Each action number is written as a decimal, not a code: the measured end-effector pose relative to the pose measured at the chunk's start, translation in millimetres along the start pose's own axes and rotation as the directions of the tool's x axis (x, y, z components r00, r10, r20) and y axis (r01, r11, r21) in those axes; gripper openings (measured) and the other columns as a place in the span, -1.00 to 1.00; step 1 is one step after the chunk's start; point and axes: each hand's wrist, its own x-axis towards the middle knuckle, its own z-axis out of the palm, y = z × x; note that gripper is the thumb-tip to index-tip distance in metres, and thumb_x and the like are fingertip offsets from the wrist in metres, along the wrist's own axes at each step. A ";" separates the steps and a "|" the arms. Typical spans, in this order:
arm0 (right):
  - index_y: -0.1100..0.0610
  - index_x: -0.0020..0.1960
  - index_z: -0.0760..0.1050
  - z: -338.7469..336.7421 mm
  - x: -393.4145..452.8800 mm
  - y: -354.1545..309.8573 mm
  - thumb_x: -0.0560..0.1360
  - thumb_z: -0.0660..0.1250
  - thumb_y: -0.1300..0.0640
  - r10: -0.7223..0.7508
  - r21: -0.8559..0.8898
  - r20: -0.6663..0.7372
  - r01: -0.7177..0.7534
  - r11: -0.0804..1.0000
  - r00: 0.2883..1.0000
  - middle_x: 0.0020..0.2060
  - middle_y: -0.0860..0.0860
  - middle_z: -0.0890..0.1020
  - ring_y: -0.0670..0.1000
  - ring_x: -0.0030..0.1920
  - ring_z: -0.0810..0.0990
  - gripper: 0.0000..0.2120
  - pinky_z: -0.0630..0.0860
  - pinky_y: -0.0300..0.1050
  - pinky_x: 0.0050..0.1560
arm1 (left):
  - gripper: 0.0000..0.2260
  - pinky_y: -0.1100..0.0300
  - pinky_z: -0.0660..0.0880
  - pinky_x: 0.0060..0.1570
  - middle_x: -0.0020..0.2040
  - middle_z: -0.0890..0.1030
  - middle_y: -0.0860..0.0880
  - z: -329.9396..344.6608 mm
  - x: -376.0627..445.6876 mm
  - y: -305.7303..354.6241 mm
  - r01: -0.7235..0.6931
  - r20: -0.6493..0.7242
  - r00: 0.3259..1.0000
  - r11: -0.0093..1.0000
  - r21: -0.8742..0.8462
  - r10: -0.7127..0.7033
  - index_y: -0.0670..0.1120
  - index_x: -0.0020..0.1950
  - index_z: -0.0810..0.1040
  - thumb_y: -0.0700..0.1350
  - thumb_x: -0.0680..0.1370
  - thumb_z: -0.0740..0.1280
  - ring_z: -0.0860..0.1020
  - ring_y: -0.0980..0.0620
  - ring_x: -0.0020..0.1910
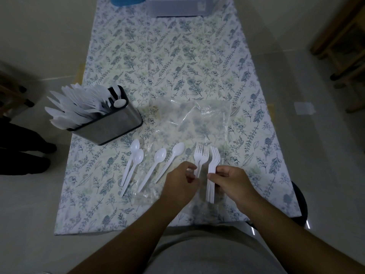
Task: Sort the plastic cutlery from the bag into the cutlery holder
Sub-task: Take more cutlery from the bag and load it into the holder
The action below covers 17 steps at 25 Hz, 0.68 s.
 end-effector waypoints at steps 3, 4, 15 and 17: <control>0.11 0.02 0.70 3.1 -0.7 -3.7 0.49 0.47 0.27 -0.007 0.006 0.078 0.007 1.000 0.997 -0.16 -0.01 0.78 -0.09 -0.14 0.76 -0.86 0.62 -0.28 -0.15 | -0.71 0.27 0.60 -0.07 -0.15 0.71 0.09 2.1 -5.2 3.6 -0.007 0.099 0.995 0.972 -0.234 0.030 0.19 0.16 0.62 -0.14 0.52 0.45 0.68 0.19 -0.15; 0.13 0.07 0.69 3.8 0.0 -3.4 0.50 0.46 0.26 -0.010 0.004 0.100 0.010 1.000 0.995 -0.11 0.02 0.78 -0.04 -0.08 0.76 -0.83 0.63 -0.21 -0.05 | -0.71 0.29 0.59 -0.04 -0.14 0.72 0.12 0.6 -7.6 6.0 -0.043 0.116 0.990 0.965 -0.258 0.075 0.22 0.15 0.63 -0.14 0.54 0.44 0.68 0.22 -0.13; 0.16 0.09 0.69 7.4 0.5 -2.3 0.48 0.48 0.26 0.030 -0.099 0.042 -0.026 0.995 0.999 -0.12 0.05 0.78 0.04 -0.11 0.77 -0.80 0.70 0.05 0.00 | -0.83 0.19 0.54 -0.10 -0.06 0.66 -0.03 1.7 46.7 21.2 0.046 -0.139 0.990 0.997 0.067 -0.037 -0.12 0.11 0.60 -0.11 0.54 0.39 0.63 0.03 -0.10; 0.12 0.08 0.70 7.6 0.0 -4.0 0.49 0.48 0.25 0.013 -0.120 0.018 -0.010 0.993 1.000 -0.13 0.01 0.78 -0.01 -0.12 0.76 -0.82 0.70 0.00 -0.01 | -0.89 0.21 0.55 -0.10 -0.10 0.67 -0.02 5.3 50.6 22.8 0.054 -0.135 0.990 0.995 0.085 -0.043 -0.12 0.02 0.63 -0.12 0.53 0.40 0.64 0.03 -0.10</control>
